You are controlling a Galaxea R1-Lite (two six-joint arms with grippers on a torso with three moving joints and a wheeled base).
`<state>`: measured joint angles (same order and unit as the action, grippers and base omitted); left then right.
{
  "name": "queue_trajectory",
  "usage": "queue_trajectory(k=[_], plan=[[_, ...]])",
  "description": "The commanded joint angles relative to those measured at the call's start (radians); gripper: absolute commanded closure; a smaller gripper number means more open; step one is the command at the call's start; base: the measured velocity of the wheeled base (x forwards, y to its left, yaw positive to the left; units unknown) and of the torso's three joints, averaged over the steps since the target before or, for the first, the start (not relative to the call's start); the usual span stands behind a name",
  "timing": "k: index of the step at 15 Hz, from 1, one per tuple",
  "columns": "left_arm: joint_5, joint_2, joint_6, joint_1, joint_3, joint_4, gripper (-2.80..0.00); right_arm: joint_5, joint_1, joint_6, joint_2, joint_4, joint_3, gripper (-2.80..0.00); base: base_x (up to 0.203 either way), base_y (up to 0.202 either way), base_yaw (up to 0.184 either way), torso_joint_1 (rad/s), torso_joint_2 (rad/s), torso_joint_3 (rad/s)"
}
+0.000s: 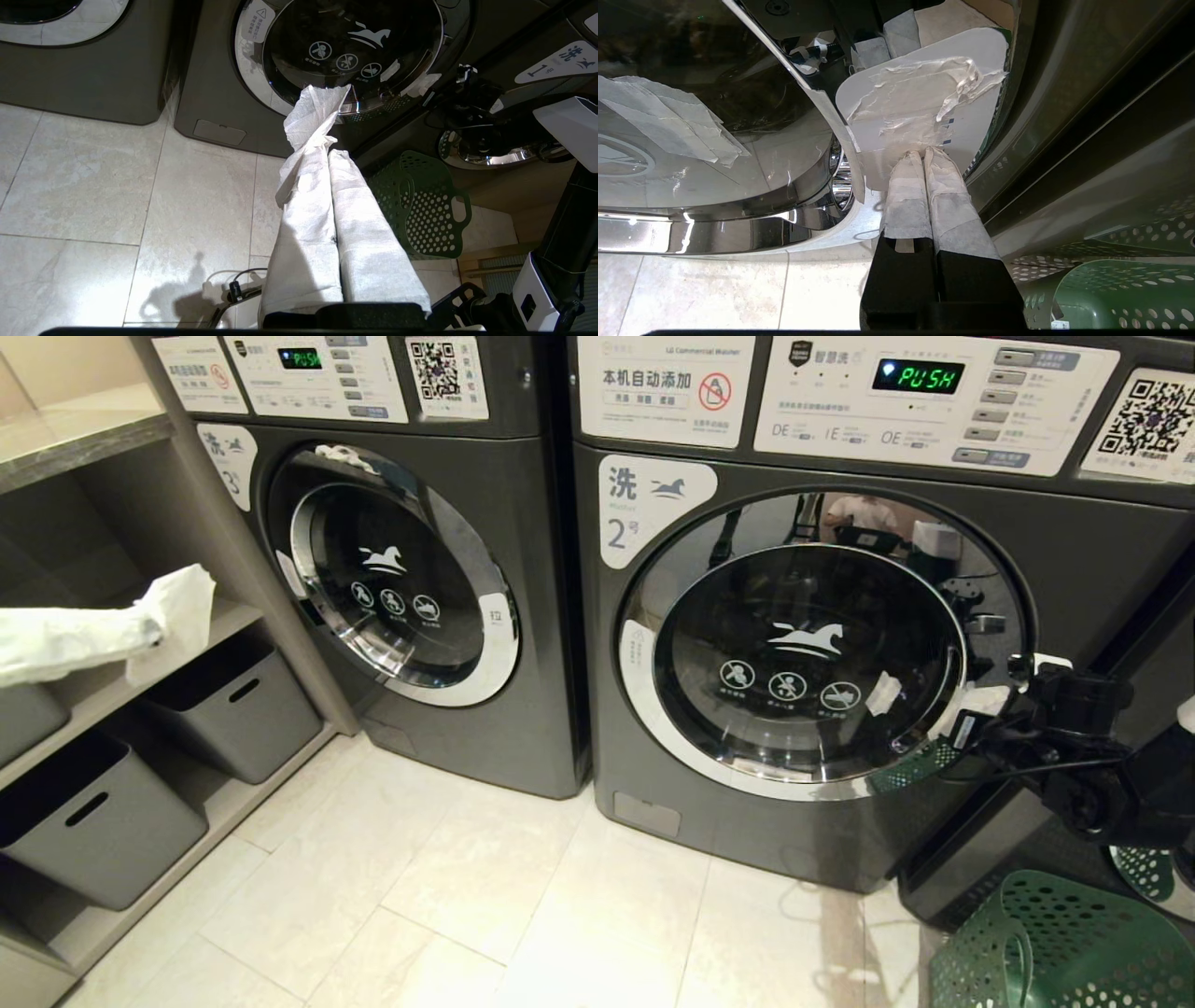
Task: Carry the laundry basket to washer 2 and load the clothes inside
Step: Press the washing machine door tightly with the right hand
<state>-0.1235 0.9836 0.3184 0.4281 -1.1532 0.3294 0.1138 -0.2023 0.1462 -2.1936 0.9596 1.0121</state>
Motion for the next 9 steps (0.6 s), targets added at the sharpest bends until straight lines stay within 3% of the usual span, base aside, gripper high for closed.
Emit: queue_trajectory(k=[1, 9], plan=[[-0.001, -0.002, 0.002, 0.000, 0.000, 0.002, 0.00, 0.000, 0.000, 0.006, -0.012, 0.012, 0.013, 0.00, 0.000, 0.000, 0.000, 0.000, 0.00, 0.000], [0.024, -0.002, 0.002, 0.000, 0.000, 0.007, 0.00, -0.008, 0.000, 0.004, -0.040, 0.092, 0.019, 0.00, 0.000, 0.000, 0.000, 0.000, 0.00, 0.000]])
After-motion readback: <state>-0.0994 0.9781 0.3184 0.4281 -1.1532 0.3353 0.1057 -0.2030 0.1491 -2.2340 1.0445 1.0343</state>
